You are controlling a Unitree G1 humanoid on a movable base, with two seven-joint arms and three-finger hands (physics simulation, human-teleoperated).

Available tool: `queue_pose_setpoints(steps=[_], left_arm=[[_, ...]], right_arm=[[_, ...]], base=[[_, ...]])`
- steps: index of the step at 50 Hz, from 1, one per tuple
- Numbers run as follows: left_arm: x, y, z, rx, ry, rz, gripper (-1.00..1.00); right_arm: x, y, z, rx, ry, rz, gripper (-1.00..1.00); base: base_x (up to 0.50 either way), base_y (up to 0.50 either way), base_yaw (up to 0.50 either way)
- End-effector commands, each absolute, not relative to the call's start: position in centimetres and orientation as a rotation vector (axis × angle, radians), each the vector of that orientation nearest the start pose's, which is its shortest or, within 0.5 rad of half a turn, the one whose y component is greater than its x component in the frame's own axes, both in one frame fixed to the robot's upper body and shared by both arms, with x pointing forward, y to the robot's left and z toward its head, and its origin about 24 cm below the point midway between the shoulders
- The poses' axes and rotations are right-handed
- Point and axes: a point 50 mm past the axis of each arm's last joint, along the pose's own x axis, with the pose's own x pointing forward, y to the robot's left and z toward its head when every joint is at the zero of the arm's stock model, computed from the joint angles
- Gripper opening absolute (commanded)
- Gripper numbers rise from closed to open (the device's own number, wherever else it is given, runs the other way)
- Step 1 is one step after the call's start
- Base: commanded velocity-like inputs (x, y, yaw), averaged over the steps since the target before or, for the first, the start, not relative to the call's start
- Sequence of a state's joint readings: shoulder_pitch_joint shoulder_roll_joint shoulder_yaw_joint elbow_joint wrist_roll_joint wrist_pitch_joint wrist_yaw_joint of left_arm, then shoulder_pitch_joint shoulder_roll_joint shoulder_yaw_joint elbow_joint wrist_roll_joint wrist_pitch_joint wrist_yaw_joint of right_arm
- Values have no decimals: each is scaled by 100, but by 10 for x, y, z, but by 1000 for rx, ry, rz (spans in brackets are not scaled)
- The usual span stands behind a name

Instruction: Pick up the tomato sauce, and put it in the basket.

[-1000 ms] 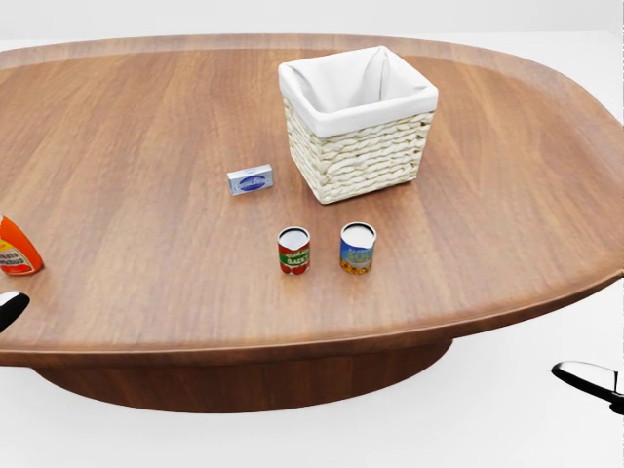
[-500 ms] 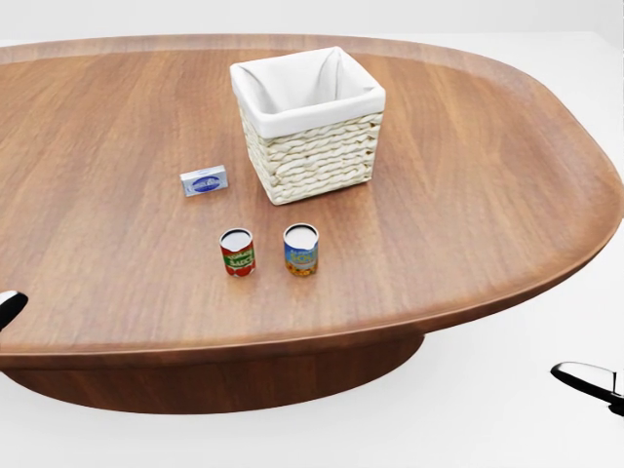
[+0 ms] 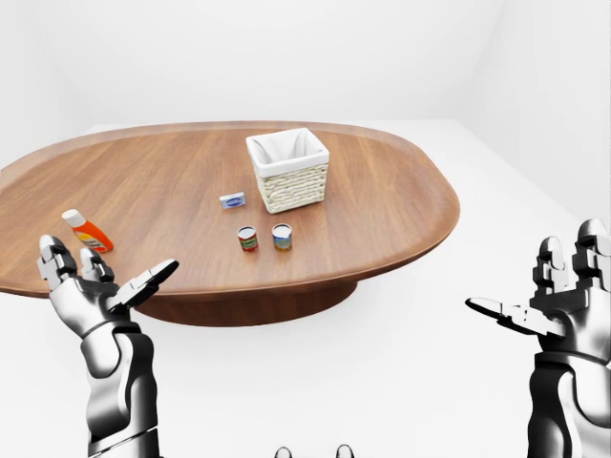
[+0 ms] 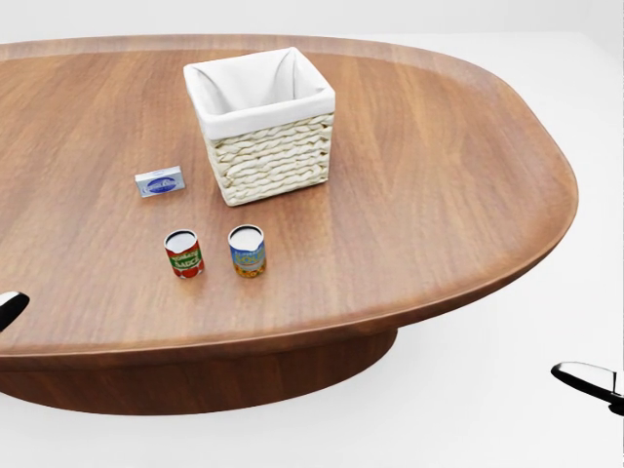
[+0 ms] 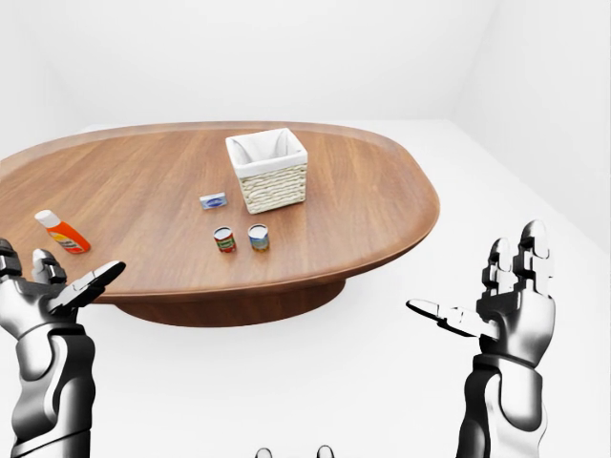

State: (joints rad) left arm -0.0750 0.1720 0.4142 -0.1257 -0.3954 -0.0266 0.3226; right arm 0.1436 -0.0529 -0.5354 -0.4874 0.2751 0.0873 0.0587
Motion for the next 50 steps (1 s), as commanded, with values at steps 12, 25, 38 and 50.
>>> queue_pose_setpoints(steps=[12,25,38,50], left_arm=[[237,284,105,-257,-293,654,100],[238,284,104,-256,-291,653,100],[239,284,103,-255,-290,652,100],[239,283,102,-254,-288,651,100]], right_arm=[[185,-272,123,41,-321,-414,100],[186,-269,124,35,-322,-395,100],[187,-268,121,40,-313,-386,100],[187,-268,124,37,-323,-385,100]], base=[[3,0,0],[33,0,0],[42,0,0],[42,0,0]])
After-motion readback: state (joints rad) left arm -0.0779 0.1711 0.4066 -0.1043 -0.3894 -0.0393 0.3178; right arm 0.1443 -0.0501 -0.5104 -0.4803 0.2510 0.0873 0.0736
